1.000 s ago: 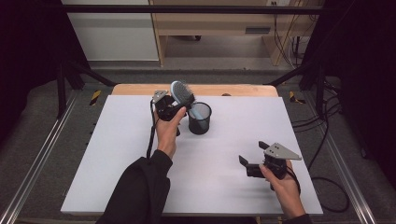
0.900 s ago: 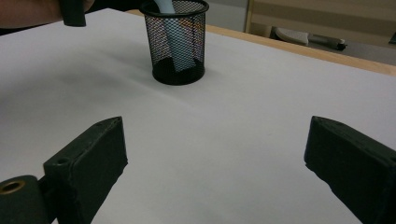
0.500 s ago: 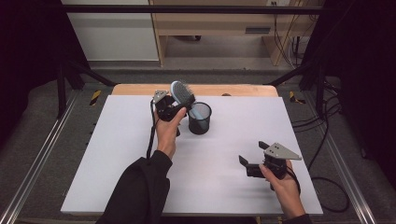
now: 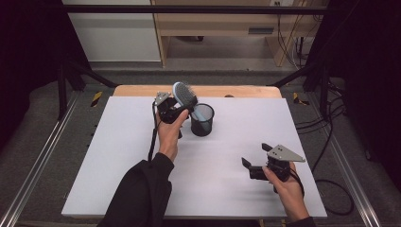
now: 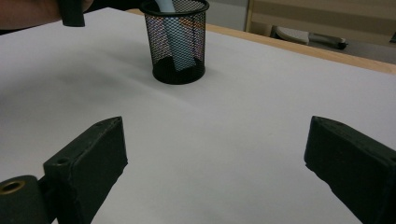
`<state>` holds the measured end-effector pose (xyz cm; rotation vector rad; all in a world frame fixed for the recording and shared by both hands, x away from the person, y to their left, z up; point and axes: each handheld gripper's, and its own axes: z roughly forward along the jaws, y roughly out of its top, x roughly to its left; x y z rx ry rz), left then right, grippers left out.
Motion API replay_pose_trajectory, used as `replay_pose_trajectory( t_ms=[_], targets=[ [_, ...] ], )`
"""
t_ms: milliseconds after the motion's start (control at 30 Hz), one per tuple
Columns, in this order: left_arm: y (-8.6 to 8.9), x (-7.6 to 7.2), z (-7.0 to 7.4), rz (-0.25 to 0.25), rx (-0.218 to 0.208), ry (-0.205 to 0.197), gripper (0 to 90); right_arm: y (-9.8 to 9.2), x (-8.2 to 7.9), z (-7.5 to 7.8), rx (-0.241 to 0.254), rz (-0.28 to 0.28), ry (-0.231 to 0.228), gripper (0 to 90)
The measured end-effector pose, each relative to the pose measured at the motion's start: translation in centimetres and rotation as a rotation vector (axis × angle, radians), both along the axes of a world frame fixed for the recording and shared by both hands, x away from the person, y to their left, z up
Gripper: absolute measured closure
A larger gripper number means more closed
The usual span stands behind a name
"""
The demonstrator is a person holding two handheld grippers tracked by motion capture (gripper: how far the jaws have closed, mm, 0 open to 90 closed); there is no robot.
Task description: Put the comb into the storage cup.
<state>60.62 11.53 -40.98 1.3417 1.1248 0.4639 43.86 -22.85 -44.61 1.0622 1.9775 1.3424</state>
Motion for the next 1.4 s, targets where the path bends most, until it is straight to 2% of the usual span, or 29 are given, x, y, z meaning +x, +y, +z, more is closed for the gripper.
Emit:
replay_pose_trajectory(
  t_ms=[433, 700, 933, 1400],
  targets=[
    [0.0, -0.5, -0.1, -0.008, 0.040, -0.011, 12.3, 0.0, 0.0, 0.0, 0.000, 0.001, 0.001, 5.7],
    [0.2, -0.9, -0.1, -0.016, 0.039, -0.011, 12.0, 0.1, 0.0, 0.0, -0.002, 0.004, 0.002, 5.7],
    [0.2, -1.3, -0.2, -0.022, 0.041, 0.012, 5.7, 0.1, 0.0, 0.0, 0.000, 0.001, 0.004, 5.7],
    [0.1, -2.4, 0.3, -0.040, 0.069, -0.016, 2.4, 0.1, 0.0, 0.0, 0.000, 0.005, 0.001, 5.6]
  ],
)
